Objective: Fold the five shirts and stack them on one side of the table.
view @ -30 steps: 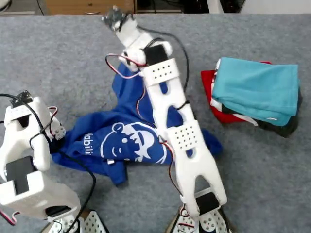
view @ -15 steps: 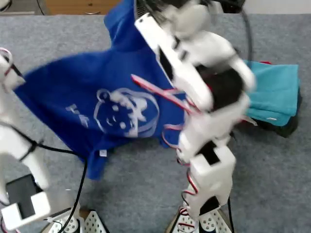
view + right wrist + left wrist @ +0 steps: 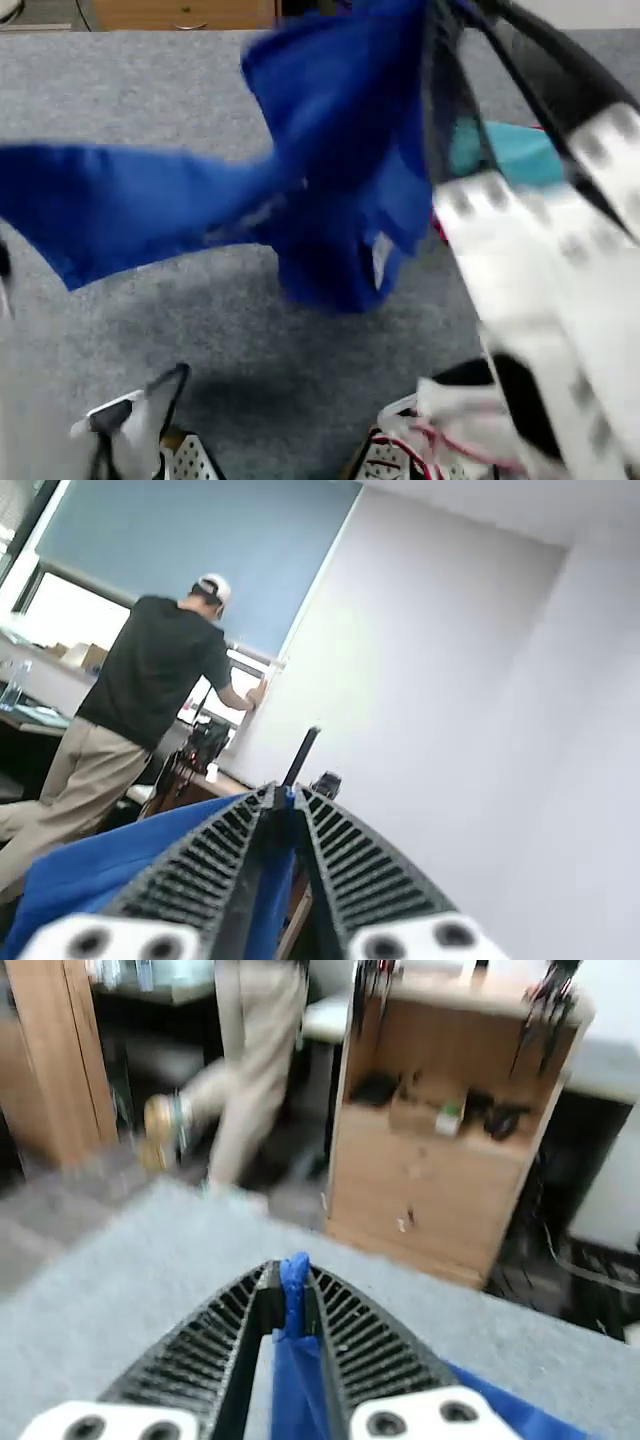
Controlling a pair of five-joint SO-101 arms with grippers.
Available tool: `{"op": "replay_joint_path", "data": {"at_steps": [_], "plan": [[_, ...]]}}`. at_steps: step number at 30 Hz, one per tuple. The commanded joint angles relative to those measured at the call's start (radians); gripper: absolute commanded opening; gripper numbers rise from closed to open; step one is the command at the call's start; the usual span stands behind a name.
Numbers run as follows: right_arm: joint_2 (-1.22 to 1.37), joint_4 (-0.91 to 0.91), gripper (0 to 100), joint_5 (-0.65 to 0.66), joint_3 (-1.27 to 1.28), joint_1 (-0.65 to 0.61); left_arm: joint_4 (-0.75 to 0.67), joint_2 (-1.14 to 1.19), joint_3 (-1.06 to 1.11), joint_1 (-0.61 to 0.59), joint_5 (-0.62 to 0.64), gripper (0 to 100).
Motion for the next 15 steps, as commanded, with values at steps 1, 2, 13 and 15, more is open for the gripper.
{"op": "replay_joint_path", "data": {"at_steps": [1, 2, 13, 15], "plan": [[-0.054, 0.049, 0.1, -0.008, 0.064, -0.005, 0.008, -0.174, 0.173, -0.009, -0.052, 2], [-0.068, 0.06, 0.1, -0.006, 0.093, -0.005, 0.008, -0.216, 0.238, -0.009, -0.066, 2], [-0.148, -0.133, 0.1, -0.011, 0.306, -0.007, -0.173, -0.464, 0.483, -0.112, -0.086, 2], [-0.142, -0.224, 0.1, -0.011, 0.306, -0.007, -0.242, -0.479, 0.491, -0.192, -0.086, 2]]}}
